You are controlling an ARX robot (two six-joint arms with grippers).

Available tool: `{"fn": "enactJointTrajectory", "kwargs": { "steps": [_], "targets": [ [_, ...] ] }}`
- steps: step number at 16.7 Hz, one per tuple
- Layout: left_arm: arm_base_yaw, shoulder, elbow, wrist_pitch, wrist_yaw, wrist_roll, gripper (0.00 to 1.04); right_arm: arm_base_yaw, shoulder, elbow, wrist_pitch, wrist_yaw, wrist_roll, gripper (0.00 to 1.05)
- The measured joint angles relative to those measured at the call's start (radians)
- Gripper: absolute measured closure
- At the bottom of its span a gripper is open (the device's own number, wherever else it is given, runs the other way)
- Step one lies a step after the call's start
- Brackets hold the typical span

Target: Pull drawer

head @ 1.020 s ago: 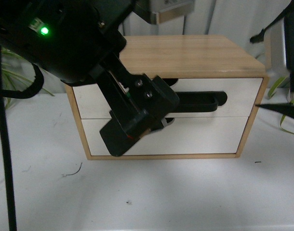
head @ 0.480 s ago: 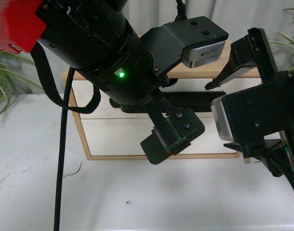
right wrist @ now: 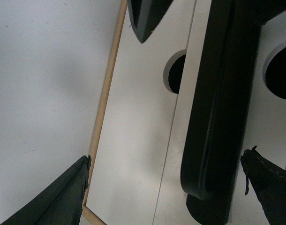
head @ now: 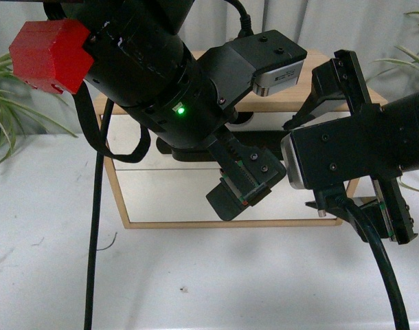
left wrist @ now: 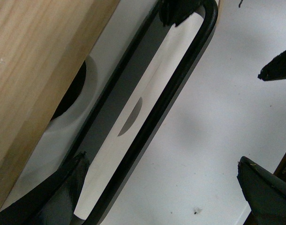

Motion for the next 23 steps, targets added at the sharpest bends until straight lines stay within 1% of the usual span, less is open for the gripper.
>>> {"fn": "enactJointTrajectory", "kwargs": {
  "steps": [8,14,18,20,23],
  "targets": [
    [0.002,0.074,-0.005,0.055,-0.007,-0.017,0.07,0.012,0.059,0.0,0.034,0.027,0.061,0.06],
    [-0.016,0.09,-0.026,0.1,-0.018,0.019,0.07,0.018,0.087,-0.018,0.084,0.029,0.086,0.06],
    [-0.045,0.089,-0.06,0.16,-0.043,0.027,0.07,0.032,0.046,-0.088,0.13,0.04,0.161,0.06],
    [-0.05,0.064,-0.103,0.196,-0.029,0.015,0.07,0.034,0.016,-0.137,0.163,0.039,0.195,0.06],
    [-0.064,0.016,-0.187,0.251,-0.013,-0.013,0.07,0.039,-0.026,-0.19,0.154,0.039,0.204,0.06]
  ]
}}
